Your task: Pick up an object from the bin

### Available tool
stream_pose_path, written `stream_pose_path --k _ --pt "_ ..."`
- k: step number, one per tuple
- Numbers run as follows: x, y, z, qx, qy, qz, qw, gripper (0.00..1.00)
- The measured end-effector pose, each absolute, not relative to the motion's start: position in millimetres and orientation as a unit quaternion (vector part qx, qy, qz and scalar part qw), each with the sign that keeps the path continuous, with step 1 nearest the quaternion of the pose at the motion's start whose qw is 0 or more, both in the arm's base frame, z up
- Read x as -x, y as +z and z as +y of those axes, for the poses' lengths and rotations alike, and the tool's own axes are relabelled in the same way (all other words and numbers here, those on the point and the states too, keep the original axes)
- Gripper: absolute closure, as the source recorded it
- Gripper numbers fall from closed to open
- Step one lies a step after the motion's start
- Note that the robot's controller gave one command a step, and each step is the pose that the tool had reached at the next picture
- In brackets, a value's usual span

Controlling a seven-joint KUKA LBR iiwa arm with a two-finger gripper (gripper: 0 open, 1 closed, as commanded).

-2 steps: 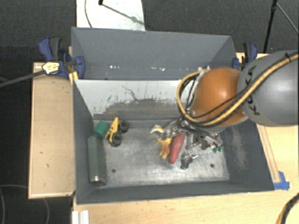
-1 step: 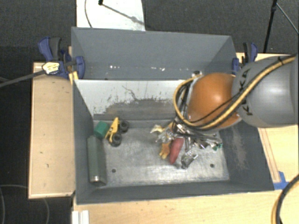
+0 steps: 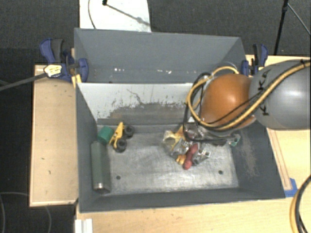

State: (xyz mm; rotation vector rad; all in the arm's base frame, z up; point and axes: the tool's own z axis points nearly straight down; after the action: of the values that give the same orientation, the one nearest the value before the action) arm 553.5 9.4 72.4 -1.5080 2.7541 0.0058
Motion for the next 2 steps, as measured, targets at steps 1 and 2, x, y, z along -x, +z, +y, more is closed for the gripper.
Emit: stream_pose_path --k 1,2 --pt "-553.5 72.4 9.4 0.48 0.002 0.877 0.001 1.0" --pt "-552.5 76.0 9.3 0.48 0.002 0.877 0.0 1.0"
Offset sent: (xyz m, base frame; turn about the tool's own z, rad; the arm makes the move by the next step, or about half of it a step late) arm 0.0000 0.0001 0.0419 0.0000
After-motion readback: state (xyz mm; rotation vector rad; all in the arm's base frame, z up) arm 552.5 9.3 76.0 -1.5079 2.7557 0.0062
